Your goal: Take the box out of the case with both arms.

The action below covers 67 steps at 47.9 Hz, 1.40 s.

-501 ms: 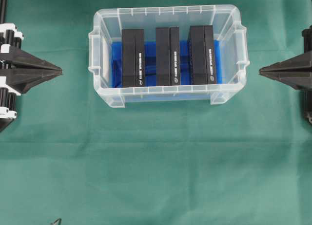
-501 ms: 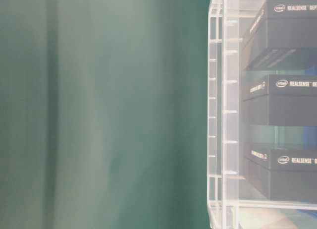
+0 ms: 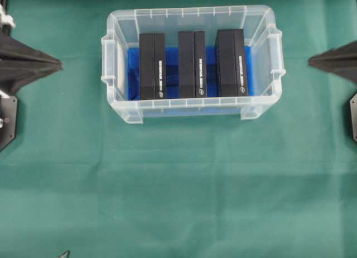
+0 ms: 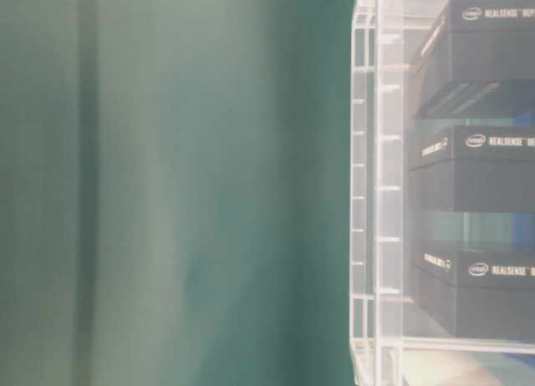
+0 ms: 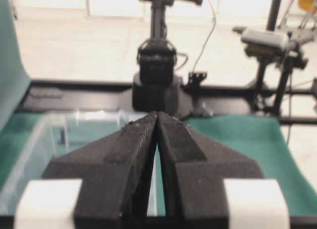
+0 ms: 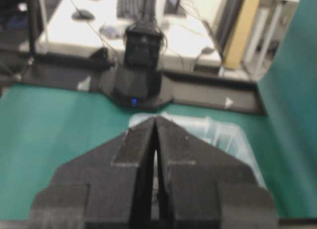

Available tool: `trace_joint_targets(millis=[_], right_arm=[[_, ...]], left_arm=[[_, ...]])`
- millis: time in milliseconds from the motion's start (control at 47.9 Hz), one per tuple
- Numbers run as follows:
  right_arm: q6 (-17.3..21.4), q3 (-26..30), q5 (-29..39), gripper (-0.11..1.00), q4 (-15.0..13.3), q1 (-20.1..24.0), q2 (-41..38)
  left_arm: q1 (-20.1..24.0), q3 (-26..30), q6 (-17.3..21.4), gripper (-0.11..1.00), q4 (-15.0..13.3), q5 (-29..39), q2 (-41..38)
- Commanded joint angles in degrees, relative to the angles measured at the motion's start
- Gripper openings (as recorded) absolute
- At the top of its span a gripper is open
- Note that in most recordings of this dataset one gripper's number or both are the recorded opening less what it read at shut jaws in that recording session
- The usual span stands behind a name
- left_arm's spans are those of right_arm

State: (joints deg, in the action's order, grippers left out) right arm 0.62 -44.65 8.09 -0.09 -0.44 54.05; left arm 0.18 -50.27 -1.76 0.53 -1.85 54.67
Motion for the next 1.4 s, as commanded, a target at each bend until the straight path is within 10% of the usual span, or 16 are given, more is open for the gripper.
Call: trace_joint_targets(millis=[0,397,898,1232,1378], right_arm=[[0.18,8.09,6.59,0.02,0.18,-0.09,-1.76],[2.81,15.73,25.84,0.02,0.18,-0.09,-4.22],[14.41,23.55,87.36,0.02,-0.18,-0.09,-15.21],[18.81,23.64,83.94,0.02,-1.58,-0.09,-17.23],[27.33,23.73,86.22,0.02,-2.02,-0.09,-17.84]], left_arm=[[-0.18,7.12,-0.09,0.01,0.18,5.63,-0.79],[-2.55,16.96,-2.46,0.01,0.18,26.37,-3.52],[-8.61,25.66,-22.85,0.01,0.09,83.94,-12.13],[-9.4,27.07,-25.14,0.01,0.26,86.75,-14.06],[-9.4,27.16,-35.16,0.01,0.26,86.75,-14.33]])
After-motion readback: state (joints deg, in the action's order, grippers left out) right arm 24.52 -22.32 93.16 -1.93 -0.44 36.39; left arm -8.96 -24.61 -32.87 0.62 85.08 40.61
